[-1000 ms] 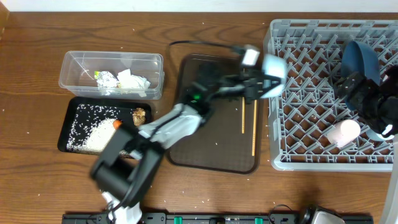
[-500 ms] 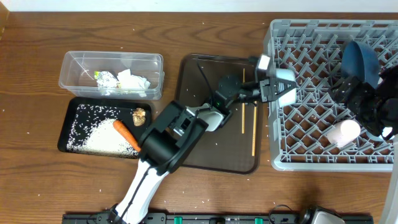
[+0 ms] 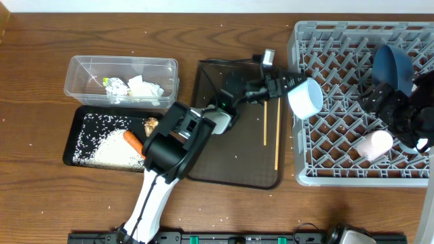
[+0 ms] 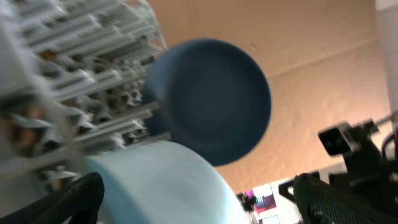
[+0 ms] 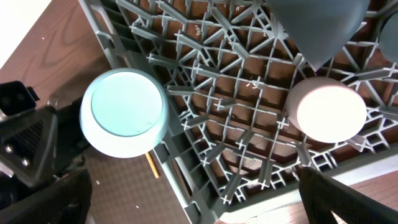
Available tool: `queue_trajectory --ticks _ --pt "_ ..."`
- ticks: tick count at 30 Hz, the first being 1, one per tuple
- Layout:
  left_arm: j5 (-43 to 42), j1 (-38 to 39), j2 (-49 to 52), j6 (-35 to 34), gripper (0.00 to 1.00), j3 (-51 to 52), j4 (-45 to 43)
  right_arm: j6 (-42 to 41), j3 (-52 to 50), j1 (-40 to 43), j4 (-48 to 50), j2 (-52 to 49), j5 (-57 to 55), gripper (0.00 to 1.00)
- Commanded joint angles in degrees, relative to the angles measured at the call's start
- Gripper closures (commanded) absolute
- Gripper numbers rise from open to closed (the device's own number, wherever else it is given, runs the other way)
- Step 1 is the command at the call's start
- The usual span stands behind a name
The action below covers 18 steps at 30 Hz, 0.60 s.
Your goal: Sort waste into correct bins and load items into the dishwasher rack
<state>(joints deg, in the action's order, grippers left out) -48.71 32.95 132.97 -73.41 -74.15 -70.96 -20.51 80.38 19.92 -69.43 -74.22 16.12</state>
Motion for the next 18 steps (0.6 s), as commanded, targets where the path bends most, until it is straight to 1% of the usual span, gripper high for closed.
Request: queue_trajectory --ticks 1,5,7,8,11,14,16,18 --pt "-3.3 -1.7 -5.1 3.2 0.02 -1.2 4.0 1.4 0.0 0.3 -0.1 0.5 0.4 0.01" --pt "-3.8 -3.9 -10.6 10.5 0.02 -1.2 16.1 3.5 0.0 0.3 0.0 0.5 0.4 0.01" --pt "-4.1 -5.3 -14.6 15.3 0.02 -1.2 24.4 5.3 0.0 0.2 0.2 0.5 1.5 0.02" --pt "-4.2 -6.0 -16.5 17.9 0.02 -1.2 28.7 6.8 0.0 0.0 0.3 0.5 3.2 0.03" --pt "-3.0 -8.7 -23.9 28.2 0.02 -1.2 46.6 10.7 0.0 -1.7 0.9 0.7 9.5 0.08" --pt "3.5 -12.1 -32.7 39.2 0.02 -1.2 68.9 11.4 0.0 -5.7 0.8 0.8 11.9 0.15" --pt "10.7 -14.5 -38.4 44.6 0.02 -1.2 82.1 11.5 0.0 -10.7 0.6 0.8 10.9 0.16" --pt "19.1 -16.9 -44.1 48.4 0.02 -1.2 93.4 11.3 0.0 -16.7 1.1 0.7 9.3 0.18"
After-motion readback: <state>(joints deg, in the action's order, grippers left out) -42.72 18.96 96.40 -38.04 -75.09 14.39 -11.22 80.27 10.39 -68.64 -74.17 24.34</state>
